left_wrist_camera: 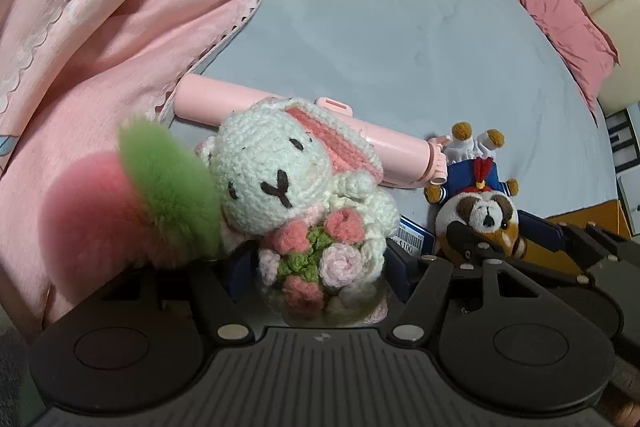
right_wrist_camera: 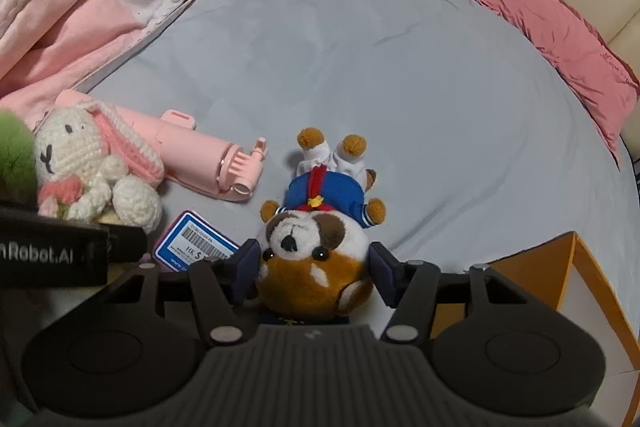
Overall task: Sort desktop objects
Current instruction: 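Close the left gripper on the white crochet bunny while the right grasps the sailor plush, then carry the bunny and sailor plush over the orange box with both grippers, then lower both plush toys into the box and open both grippers, then move the left gripper to the pink-green pompom and close on it, then grasp the pink selfie stick with the right gripper while the left holds the pompom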
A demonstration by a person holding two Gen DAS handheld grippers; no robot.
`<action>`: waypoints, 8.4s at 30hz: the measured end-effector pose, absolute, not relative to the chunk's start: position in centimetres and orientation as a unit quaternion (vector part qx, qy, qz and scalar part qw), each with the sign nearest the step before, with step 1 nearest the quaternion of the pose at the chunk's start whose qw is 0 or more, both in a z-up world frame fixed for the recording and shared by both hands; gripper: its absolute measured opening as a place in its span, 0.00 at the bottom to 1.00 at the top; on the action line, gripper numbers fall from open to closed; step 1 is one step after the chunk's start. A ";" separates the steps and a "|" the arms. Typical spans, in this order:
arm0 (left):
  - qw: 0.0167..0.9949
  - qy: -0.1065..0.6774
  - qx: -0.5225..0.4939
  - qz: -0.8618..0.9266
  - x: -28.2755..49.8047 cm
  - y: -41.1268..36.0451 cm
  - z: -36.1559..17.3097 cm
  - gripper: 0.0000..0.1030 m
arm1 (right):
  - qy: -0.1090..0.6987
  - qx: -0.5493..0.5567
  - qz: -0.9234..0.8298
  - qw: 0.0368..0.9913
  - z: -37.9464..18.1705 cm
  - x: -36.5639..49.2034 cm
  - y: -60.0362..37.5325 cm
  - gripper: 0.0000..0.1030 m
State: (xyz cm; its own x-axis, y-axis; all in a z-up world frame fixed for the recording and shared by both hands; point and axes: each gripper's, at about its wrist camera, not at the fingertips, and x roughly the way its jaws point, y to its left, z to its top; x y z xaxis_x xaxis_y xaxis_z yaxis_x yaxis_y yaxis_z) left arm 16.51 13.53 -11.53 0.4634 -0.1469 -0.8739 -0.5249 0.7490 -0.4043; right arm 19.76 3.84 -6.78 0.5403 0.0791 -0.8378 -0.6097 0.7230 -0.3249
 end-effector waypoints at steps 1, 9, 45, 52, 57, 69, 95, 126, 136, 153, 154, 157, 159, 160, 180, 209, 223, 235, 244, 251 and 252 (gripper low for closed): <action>0.789 0.503 -0.331 0.119 16.5 13.5 -11.5 0.72 | 0.434 -0.306 0.209 0.821 -6.8 19.8 3.8 0.57; 0.802 0.491 -0.324 0.101 15.7 13.3 -10.6 0.64 | 0.427 -0.272 0.206 0.837 -5.1 17.9 2.4 0.50; 0.875 0.430 -0.151 -0.161 11.7 1.4 4.0 0.63 | 0.324 -0.043 0.156 0.932 9.7 2.7 -17.0 0.50; 0.866 0.441 -0.101 -0.213 14.0 -2.6 5.0 0.63 | 0.326 0.000 0.141 0.935 9.0 2.8 -20.0 0.50; 0.853 0.460 -0.039 -0.243 15.9 -6.4 4.0 0.63 | 0.330 0.009 0.123 0.936 8.1 3.8 -22.0 0.50; 0.813 0.507 0.146 -0.245 18.7 -13.6 -1.9 0.63 | 0.404 0.009 0.127 0.906 2.7 8.5 -23.5 0.50; 0.723 0.570 0.290 -0.263 20.5 -16.8 -6.7 0.68 | 0.528 -0.024 0.196 0.826 -1.7 14.2 -22.0 0.53; 0.740 0.549 0.245 -0.302 20.5 -15.1 -5.0 0.39 | 0.543 -0.047 0.210 0.812 -0.6 14.9 -21.2 0.64; 0.757 0.538 0.207 -0.307 20.9 -13.8 -4.2 0.39 | 0.550 -0.077 0.204 0.806 -1.2 14.7 -20.6 0.51; 0.792 0.523 0.105 -0.297 20.2 -10.0 -1.3 0.39 | 0.580 -0.047 0.231 0.780 -2.2 15.4 -21.0 0.48; 0.793 0.523 0.104 -0.295 20.2 -9.7 -1.2 0.39 | 0.580 -0.051 0.231 0.779 -2.3 15.4 -20.9 0.48; 0.799 0.518 0.096 -0.290 19.8 -8.7 -0.9 0.39 | 0.568 -0.069 0.230 0.787 -1.7 15.1 -20.9 0.51; 0.806 0.512 0.085 -0.285 19.2 -7.5 -0.3 0.39 | 0.549 -0.095 0.224 0.800 -1.2 14.5 -20.5 0.52; 0.810 0.508 0.080 -0.283 18.9 -7.0 0.0 0.39 | 0.539 -0.114 0.220 0.805 -1.0 14.1 -20.2 0.53; 0.840 0.531 0.016 -0.115 18.2 9.2 -1.5 0.50 | 0.368 -0.171 0.313 0.859 3.7 5.2 -8.2 0.47; 0.704 0.686 0.172 -0.065 21.8 12.2 -12.6 0.59 | 0.427 -0.179 0.351 0.814 -2.1 6.2 -1.0 0.46; 0.748 0.658 0.056 -0.069 21.5 15.9 -10.3 0.51 | 0.416 -0.218 0.380 0.797 -1.9 7.5 0.9 0.38; 0.789 0.611 0.004 -0.069 22.4 15.6 -8.9 0.51 | 0.372 -0.300 0.459 0.749 -3.3 9.5 6.8 0.35; 0.800 0.596 -0.042 -0.057 23.0 18.4 -8.5 0.51 | 0.243 -0.457 0.511 0.686 -5.8 9.5 10.9 0.36; 0.797 0.600 -0.057 -0.036 23.3 18.9 -9.4 0.51 | 0.131 -0.567 0.544 0.604 -8.7 6.3 11.3 0.36; 0.796 0.601 -0.059 -0.038 23.4 19.0 -9.4 0.51 | 0.113 -0.588 0.537 0.595 -9.6 5.8 11.4 0.36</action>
State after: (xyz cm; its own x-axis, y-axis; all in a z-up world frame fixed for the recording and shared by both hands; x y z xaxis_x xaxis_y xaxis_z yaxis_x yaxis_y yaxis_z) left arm 23.37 18.95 -9.38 0.2748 -0.1305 -0.9526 -0.0110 0.9902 -0.1389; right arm 5.85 11.37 -9.55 0.3987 0.5056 -0.7651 -0.7715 -0.2662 -0.5779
